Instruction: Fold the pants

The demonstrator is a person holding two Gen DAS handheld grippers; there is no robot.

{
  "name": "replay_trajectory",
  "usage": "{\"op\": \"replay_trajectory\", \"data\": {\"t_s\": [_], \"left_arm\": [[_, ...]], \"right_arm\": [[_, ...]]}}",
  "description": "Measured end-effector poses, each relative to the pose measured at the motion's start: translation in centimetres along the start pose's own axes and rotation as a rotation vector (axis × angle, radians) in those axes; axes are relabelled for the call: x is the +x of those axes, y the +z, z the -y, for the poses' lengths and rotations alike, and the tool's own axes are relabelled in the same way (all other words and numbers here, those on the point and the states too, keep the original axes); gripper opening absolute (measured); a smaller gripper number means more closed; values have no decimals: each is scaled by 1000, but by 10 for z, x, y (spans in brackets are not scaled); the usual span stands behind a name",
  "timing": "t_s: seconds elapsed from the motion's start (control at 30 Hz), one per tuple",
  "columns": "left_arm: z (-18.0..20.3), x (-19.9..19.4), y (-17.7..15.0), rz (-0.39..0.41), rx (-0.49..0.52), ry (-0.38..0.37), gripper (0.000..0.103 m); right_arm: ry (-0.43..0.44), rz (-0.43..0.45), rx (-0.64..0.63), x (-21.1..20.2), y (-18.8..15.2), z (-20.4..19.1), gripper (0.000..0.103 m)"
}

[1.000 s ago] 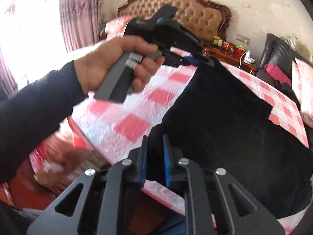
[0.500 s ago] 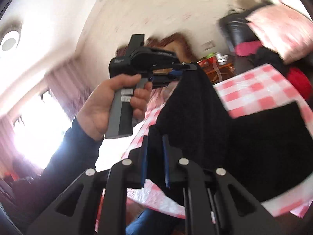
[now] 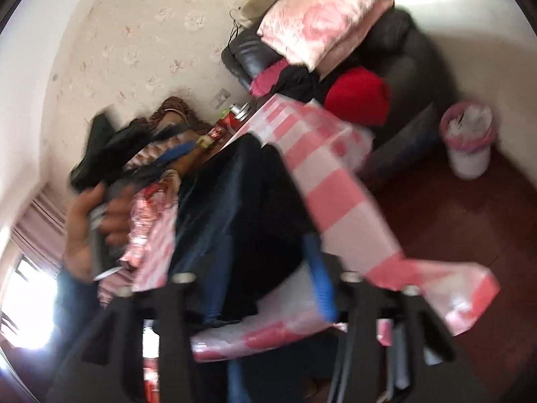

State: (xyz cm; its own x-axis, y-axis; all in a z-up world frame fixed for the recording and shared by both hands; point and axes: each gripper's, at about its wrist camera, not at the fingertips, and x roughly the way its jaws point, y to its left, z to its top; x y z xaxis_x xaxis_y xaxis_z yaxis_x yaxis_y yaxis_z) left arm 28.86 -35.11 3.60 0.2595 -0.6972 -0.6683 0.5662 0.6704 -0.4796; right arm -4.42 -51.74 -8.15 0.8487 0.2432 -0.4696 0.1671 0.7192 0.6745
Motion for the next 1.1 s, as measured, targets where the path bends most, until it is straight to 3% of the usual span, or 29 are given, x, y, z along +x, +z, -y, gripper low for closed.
{"op": "replay_trajectory", "data": {"t_s": [0.07,0.13,0.2,0.33,0.43,0.47,0.57,0.6,0.63,0.67,0.7,0.73,0.77,0.83,0.9,0.93,0.97,1.0,1.03,1.1], "left_arm": [[-15,-56,-31,152,42,105,46],[-15,-91,-73,245,83,84,46],[4,-109,-132,297,214,73,46],[51,-89,-212,274,465,173,49],[95,-61,-256,296,782,279,74],[109,-49,-270,324,896,319,74],[130,-16,-286,331,1084,399,74],[134,-3,-290,314,1135,417,74],[136,12,-293,288,1181,444,72],[137,28,-296,264,1222,483,60],[139,35,-294,263,1214,516,14],[141,37,-285,268,1188,524,11],[146,30,-275,302,1135,506,10],[154,26,-261,345,1083,522,10],[154,44,-259,257,1090,496,11],[150,54,-261,201,1091,450,15],[146,56,-261,187,1063,421,25],[142,49,-258,184,1033,379,39],[139,36,-254,193,1002,318,42],[124,-12,-240,240,898,179,55]], "right_arm": [[-17,7,-49,2,16,-7,70],[-3,-19,-108,10,27,-19,75],[20,-90,-164,28,38,-30,77],[12,-238,-215,79,65,-47,77],[15,-337,-192,115,78,-46,77],[4,-351,-182,122,82,-45,77],[23,-406,-186,146,90,-48,76],[-2,-410,-189,150,92,-48,71],[-7,-425,-206,155,91,-51,49],[3,-438,-215,159,91,-54,34],[-11,-444,-217,162,92,-56,18],[-25,-434,-226,160,97,-60,12],[-7,-419,-233,157,101,-64,7],[13,-365,-241,148,111,-72,7],[-10,-345,-263,148,112,-72,7],[-64,-363,-277,156,108,-66,9],[-98,-378,-276,161,105,-59,14],[-144,-381,-276,163,101,-51,28],[-159,-361,-278,160,100,-49,37],[-227,-283,-301,139,99,-55,44]]}}
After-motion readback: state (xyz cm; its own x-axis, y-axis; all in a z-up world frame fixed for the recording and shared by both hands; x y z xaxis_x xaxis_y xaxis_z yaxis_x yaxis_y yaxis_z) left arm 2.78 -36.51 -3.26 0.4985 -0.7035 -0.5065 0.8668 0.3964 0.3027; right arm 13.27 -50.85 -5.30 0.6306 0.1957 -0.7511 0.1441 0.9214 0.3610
